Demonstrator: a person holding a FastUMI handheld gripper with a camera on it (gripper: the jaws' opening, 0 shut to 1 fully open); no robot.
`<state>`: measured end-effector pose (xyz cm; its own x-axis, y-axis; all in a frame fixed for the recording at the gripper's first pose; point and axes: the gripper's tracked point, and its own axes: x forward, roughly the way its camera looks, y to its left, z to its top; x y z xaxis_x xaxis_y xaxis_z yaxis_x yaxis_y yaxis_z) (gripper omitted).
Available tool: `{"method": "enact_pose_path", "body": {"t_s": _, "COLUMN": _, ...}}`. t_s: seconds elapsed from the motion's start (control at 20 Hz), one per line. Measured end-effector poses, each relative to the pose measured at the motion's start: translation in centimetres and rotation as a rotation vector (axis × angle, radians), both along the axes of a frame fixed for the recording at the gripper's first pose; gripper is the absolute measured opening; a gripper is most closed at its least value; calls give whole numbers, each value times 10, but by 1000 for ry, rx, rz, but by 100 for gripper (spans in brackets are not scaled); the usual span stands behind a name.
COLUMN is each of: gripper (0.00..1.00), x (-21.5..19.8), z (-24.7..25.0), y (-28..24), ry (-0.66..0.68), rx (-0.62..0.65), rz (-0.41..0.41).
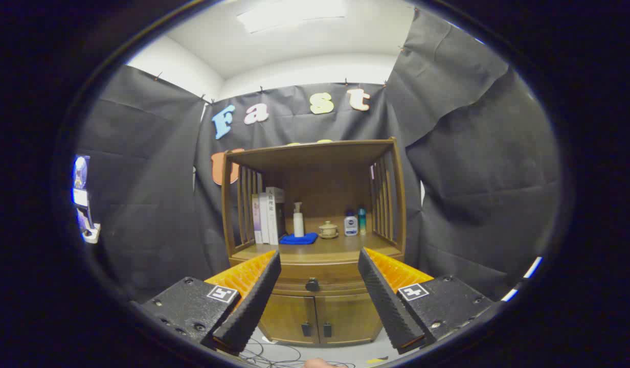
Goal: Pull open the drawer, take out the items inside it, and place them on the countertop above the cabinet.
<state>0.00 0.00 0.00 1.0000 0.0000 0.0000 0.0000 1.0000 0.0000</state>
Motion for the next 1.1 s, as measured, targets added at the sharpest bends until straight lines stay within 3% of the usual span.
{"method": "enact_pose_path", "body": {"t_s": 0.25, "gripper": 99, "x": -1, "z": 0, "y": 7, "ry": 13, "rx": -7, "rz": -19}}
{"method": "enact_pose_path", "body": {"t_s": 0.6, "gripper": 99, "x": -4, "z": 3, "y": 28, "ry": 12, "rx": -37, "rz": 16}}
{"method": "enact_pose_path", "body": {"t_s": 1.1, "gripper": 99, "x": 32, "z": -24, "y": 36, "ry": 68, "rx": -71, "rz": 24}}
